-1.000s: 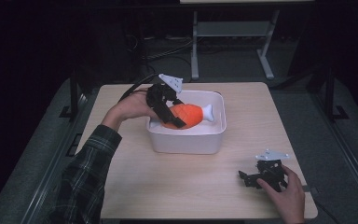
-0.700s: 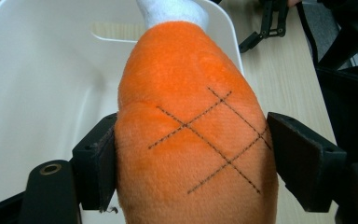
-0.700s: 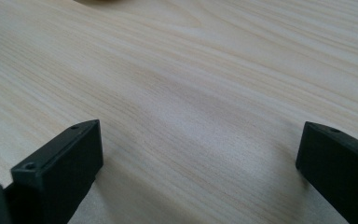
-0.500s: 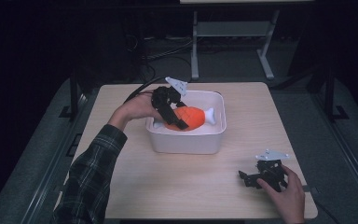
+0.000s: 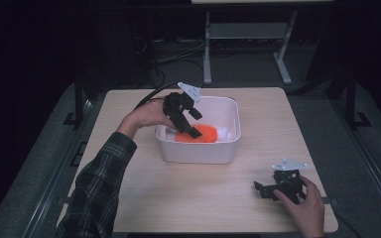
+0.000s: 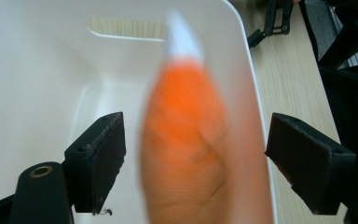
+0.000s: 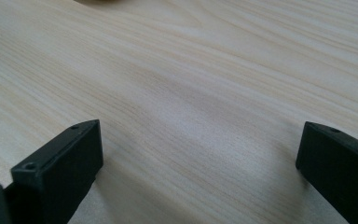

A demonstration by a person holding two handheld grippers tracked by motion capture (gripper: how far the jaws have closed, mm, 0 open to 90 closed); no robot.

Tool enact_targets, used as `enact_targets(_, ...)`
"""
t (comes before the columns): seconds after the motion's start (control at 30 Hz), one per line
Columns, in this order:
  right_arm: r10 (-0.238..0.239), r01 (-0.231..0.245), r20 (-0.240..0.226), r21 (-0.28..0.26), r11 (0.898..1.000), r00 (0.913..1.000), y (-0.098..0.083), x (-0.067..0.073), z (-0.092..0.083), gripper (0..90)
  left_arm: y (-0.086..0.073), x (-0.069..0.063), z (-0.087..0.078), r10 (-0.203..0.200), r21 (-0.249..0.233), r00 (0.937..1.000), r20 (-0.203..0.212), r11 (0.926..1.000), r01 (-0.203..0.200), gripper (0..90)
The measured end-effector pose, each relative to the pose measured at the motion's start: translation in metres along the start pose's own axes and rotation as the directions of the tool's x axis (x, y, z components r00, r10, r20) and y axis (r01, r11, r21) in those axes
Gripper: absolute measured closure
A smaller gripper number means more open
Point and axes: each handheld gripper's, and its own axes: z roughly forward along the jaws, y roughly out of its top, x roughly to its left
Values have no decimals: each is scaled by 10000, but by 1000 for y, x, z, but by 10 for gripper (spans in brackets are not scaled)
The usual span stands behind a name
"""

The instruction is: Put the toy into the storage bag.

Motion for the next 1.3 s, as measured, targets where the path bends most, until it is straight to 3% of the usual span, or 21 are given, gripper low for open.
enact_targets(0.17, 1, -1, 0, -1, 10000, 10000, 0, 0, 0, 0, 0, 0, 0, 73, 250, 10000, 14, 9997, -73, 194)
enact_targets(0.33, -2, 2, 1, -1, 10000, 10000, 0, 0, 0, 0, 0, -3, -4, -29, 107, 10000, -94, 9999, 30, 194)
enact_targets(0.47, -4, 4, 0, -2, 10000, 10000, 0, 0, 0, 0, -1, -6, -11, -349, -95, 9988, -341, 9994, 346, 180)
enact_targets(0.53, 0, 0, -1, 1, 10000, 10000, 0, 0, 0, 0, -6, -10, -19, -663, -735, 9958, -627, 9954, 616, 177)
enact_targets(0.6, 3, -3, 0, -2, 10000, 10000, 0, 0, 0, 0, -8, -10, -21, -807, -834, 9942, -711, 9937, 747, 177)
enact_targets(0.67, -14, 14, 3, -8, 10000, 10000, 0, 0, 0, 0, -12, -14, -25, -931, -959, 9893, -1127, 9920, 824, 174)
enact_targets(0.7, -24, 24, 3, -9, 10000, 10000, 0, 0, 0, 0, -17, -16, -29, -1164, -1192, 9846, -1307, 9877, 1009, 174)
enact_targets(0.73, -24, 24, 3, -9, 10000, 10000, 0, 0, 0, 0, -17, -16, -29, -1164, -1192, 9846, -1307, 9877, 1009, 174)
enact_targets(0.77, -6, 6, -1, -4, 10000, 10000, 0, 0, 0, 0, -20, -18, -33, -1257, -1150, 9791, -1602, 9875, 1079, 174)
enact_targets(0.87, -4, 4, -1, -5, 10000, 10000, 0, 0, 0, 0, -24, -21, -35, -1414, -1258, 9736, -1790, 9848, 1199, 174)
enact_targets(0.9, -6, 6, 0, -3, 10000, 10000, 0, 0, 0, 0, -28, -23, -37, -1631, -1292, 9656, -2025, 9819, 1388, 174)
enact_targets(0.93, -6, 6, 0, -3, 10000, 10000, 0, 0, 0, 0, -28, -23, -37, -1631, -1292, 9656, -2025, 9819, 1388, 174)
enact_targets(1.0, -1, 1, 0, -1, 10000, 10000, 0, 0, 0, 0, -33, -26, -39, -1746, -1183, 9539, -2440, 9817, 1494, 174)
enact_targets(1.03, -1, 1, 0, -1, 10000, 10000, 0, 0, 0, 0, -33, -26, -39, -1746, -1183, 9539, -2440, 9817, 1494, 174)
enact_targets(1.1, -30, 30, 17, 6, 10000, 10000, 0, 0, 0, 0, -38, -30, -42, -2054, -1456, 9454, -2532, 9742, 1726, 174)
enact_targets(1.13, -15, 15, 5, 2, 10000, 10000, 0, 0, 0, 0, -43, -33, -44, -2169, -1571, 9348, -2811, 9714, 1781, 174)
enact_targets(1.17, -13, 13, 4, 4, 10000, 10000, 0, 0, 0, 0, -46, -36, -44, -2273, -1651, 9307, -2867, 9686, 1857, 174)
enact_targets(1.2, -13, 13, 4, 4, 10000, 10000, 0, 0, 0, 0, -46, -36, -44, -2273, -1651, 9307, -2867, 9686, 1857, 174)
enact_targets(1.23, -14, 14, 5, 2, 10000, 10000, 0, 0, 0, 0, -51, -41, -46, -2299, -1702, 9244, -3044, 9680, 1846, 174)
enact_targets(1.3, -16, 16, 5, 1, 10000, 10000, 0, 0, 0, 0, -53, -44, -47, -2390, -1837, 9218, -3054, 9646, 1892, 174)
